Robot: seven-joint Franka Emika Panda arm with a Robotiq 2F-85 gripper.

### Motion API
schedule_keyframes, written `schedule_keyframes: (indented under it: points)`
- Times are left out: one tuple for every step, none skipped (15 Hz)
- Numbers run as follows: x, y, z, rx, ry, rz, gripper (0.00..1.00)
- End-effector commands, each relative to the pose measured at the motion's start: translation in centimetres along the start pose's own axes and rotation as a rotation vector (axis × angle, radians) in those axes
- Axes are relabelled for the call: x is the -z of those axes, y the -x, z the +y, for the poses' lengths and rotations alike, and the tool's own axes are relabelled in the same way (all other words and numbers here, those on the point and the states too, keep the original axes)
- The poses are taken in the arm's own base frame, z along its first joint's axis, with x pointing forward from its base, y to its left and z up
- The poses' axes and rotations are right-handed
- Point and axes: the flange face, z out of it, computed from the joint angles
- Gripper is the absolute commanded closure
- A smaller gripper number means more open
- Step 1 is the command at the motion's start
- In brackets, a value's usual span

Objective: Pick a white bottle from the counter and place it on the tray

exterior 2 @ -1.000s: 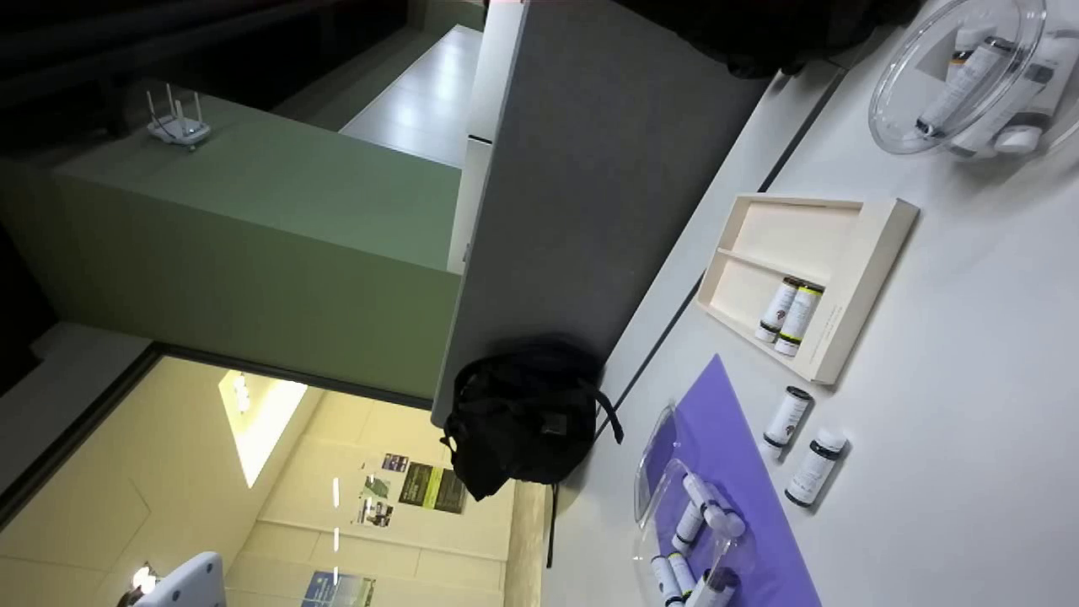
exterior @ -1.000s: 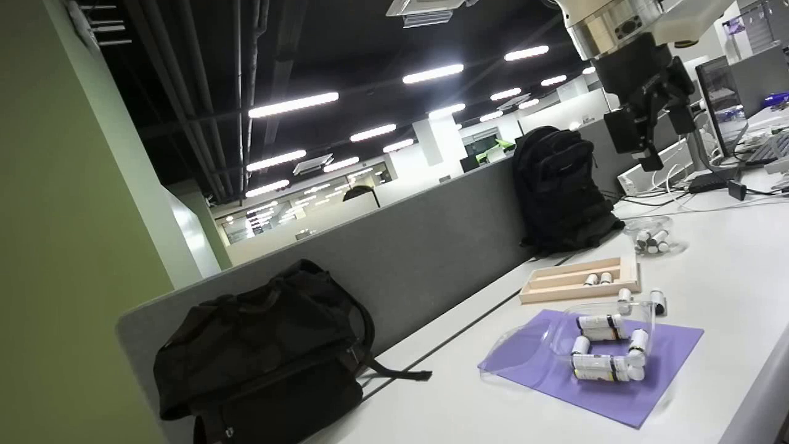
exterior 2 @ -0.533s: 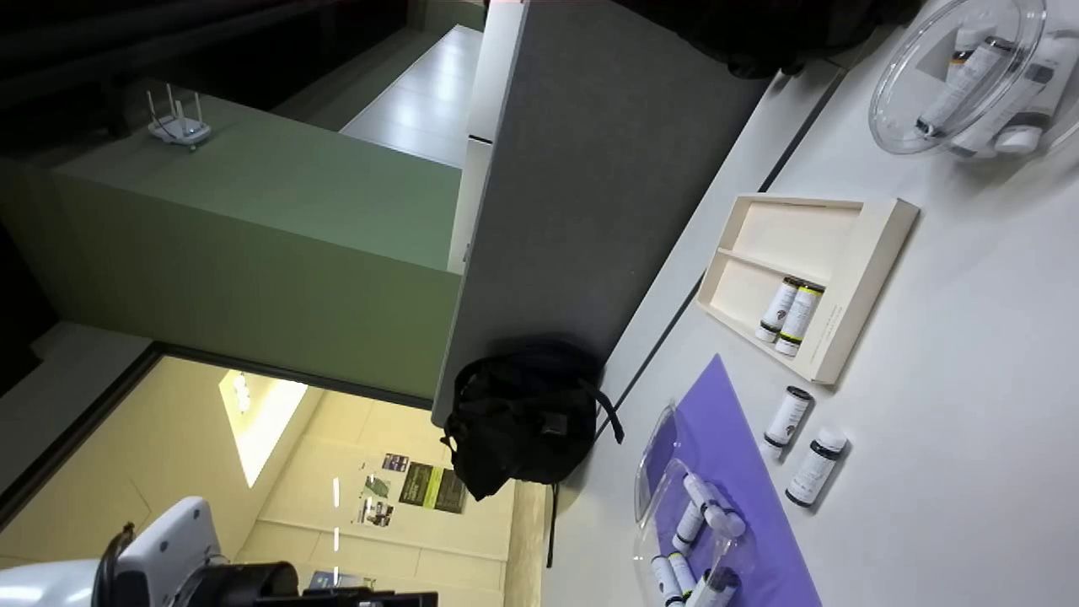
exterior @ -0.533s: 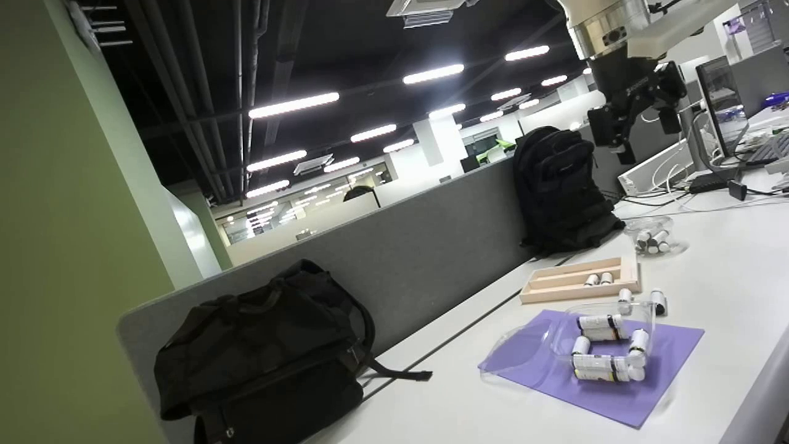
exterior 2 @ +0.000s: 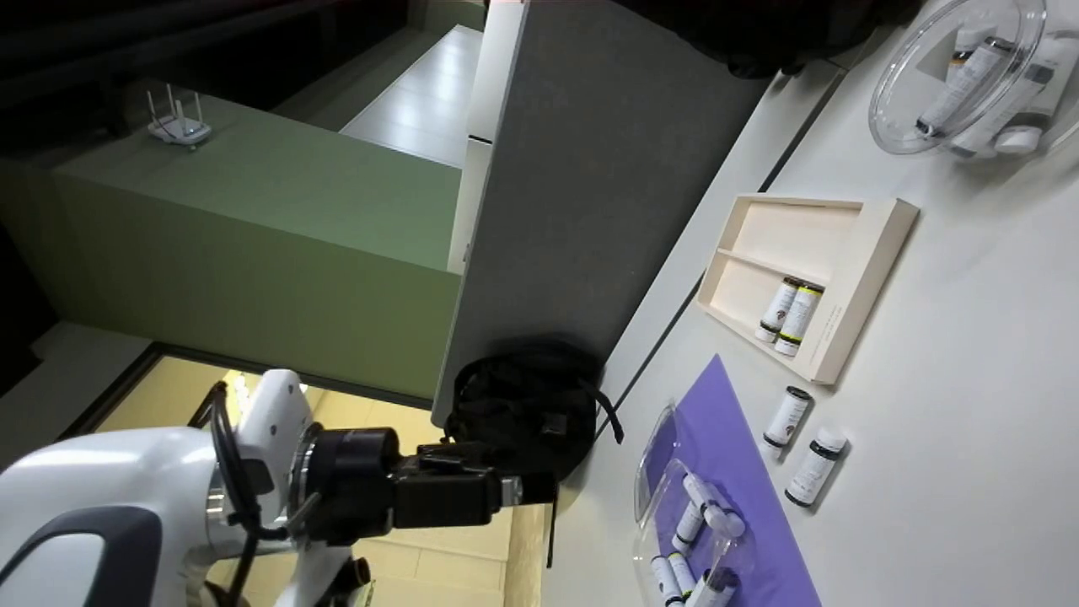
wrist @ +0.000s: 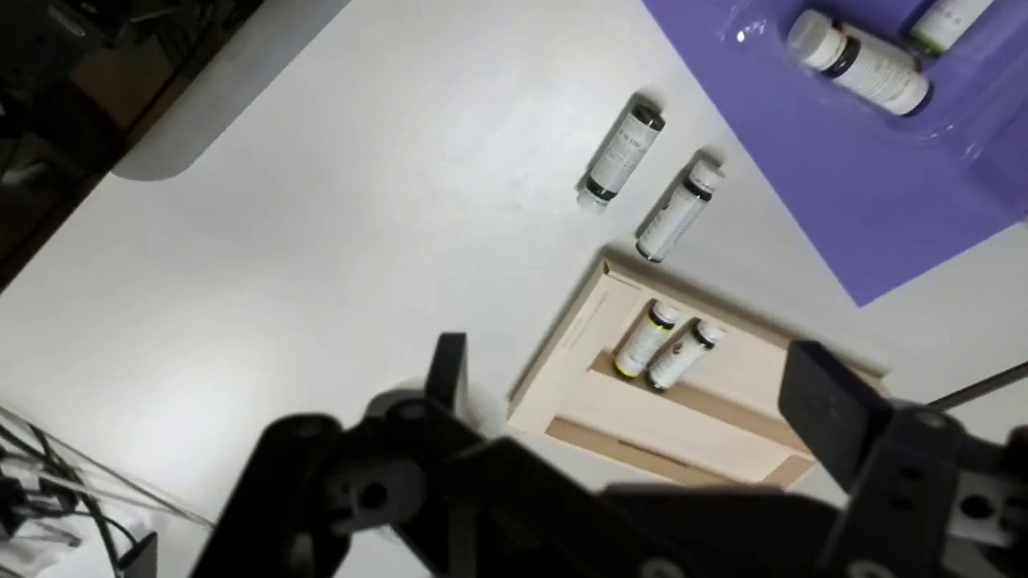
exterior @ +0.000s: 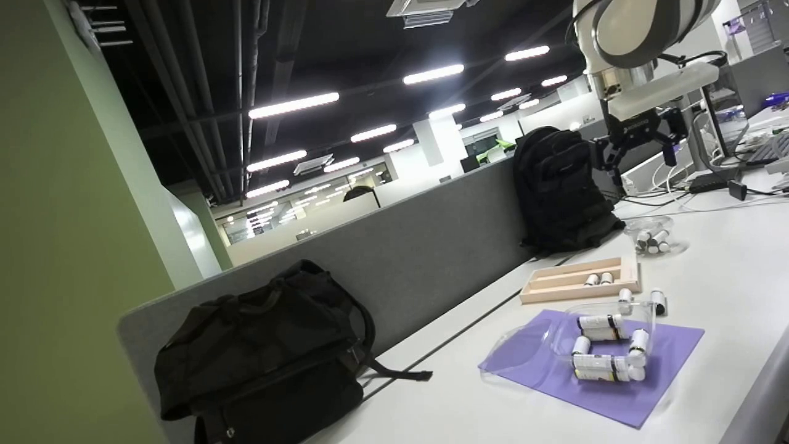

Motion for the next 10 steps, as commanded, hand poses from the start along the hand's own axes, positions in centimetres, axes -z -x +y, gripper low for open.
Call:
schedule_keyframes:
  points:
    - [-1.3,-0.3,0.4,-0.031,0.006,-0.02,0.0]
    - [-2.3,-0.4,0.5,-0.049,0.009,-0.036,0.0]
    - [-2.8,-0.5,0.4,-0.056,0.009,-0.044,0.0]
    - [-2.9,-0.5,0.4,-0.061,0.009,-0.047,0.0]
    - [-2.9,-0.5,0.3,-0.064,0.009,-0.045,0.0]
    - [-2.8,-0.6,0.3,-0.066,0.008,-0.043,0.0]
    - [-3.1,-1.1,0.2,-0.129,-0.01,-0.011,0.0]
    - [-4.0,-1.6,0.3,-0.182,-0.026,-0.007,0.0]
    - [-5.3,-2.0,0.4,-0.252,-0.039,-0.003,0.0]
    - [-6.4,-2.3,0.5,-0.299,-0.047,-0.002,0.0]
